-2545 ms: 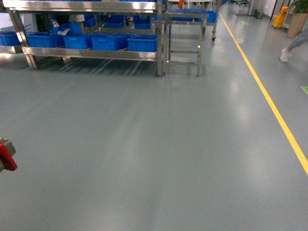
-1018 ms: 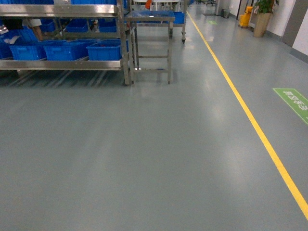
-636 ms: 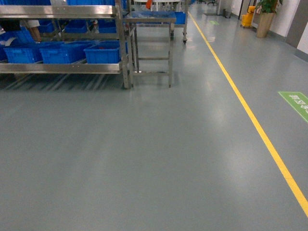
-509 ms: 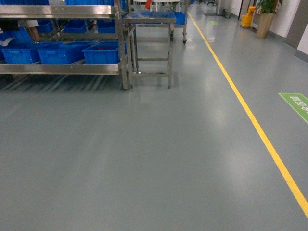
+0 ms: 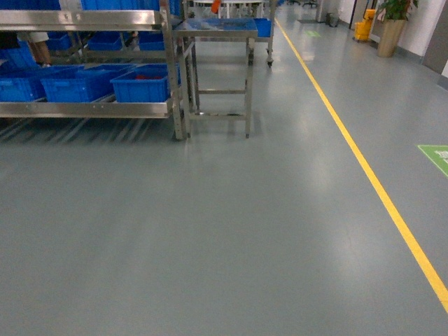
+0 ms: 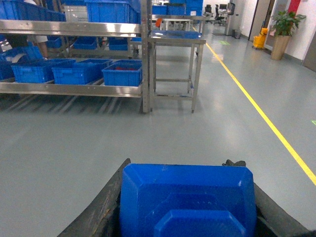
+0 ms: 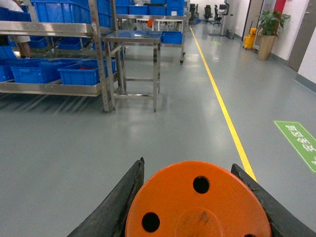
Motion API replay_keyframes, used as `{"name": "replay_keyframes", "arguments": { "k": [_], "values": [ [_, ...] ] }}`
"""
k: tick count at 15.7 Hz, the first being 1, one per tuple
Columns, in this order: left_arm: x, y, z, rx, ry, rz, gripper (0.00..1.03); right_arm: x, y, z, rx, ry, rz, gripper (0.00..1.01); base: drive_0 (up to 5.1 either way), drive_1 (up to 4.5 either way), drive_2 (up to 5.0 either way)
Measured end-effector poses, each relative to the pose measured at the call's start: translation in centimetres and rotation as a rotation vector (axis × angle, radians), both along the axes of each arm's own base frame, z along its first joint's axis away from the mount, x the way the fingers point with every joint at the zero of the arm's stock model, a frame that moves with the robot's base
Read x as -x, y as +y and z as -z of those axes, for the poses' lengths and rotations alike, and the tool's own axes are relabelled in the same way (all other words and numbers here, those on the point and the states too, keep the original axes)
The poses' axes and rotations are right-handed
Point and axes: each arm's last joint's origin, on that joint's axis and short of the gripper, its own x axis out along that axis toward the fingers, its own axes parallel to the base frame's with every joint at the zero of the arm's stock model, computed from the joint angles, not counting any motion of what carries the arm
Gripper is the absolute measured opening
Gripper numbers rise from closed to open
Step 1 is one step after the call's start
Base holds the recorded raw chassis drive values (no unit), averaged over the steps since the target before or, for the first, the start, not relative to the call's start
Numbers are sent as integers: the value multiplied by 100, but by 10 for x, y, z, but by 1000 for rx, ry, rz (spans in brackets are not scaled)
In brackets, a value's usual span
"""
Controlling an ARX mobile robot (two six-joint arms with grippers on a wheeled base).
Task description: Sort blue parts and orange caps into right shelf containers
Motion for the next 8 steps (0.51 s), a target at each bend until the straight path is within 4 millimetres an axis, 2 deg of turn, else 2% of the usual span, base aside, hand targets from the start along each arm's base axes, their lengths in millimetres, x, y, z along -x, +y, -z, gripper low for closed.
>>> {"name": "replay_keyframes", "arguments": {
  "k": [8],
  "values": [
    [0,0,0,0,1,1,44,0,0,0,0,3,0,45,-150,-150,-150]
  ]
}}
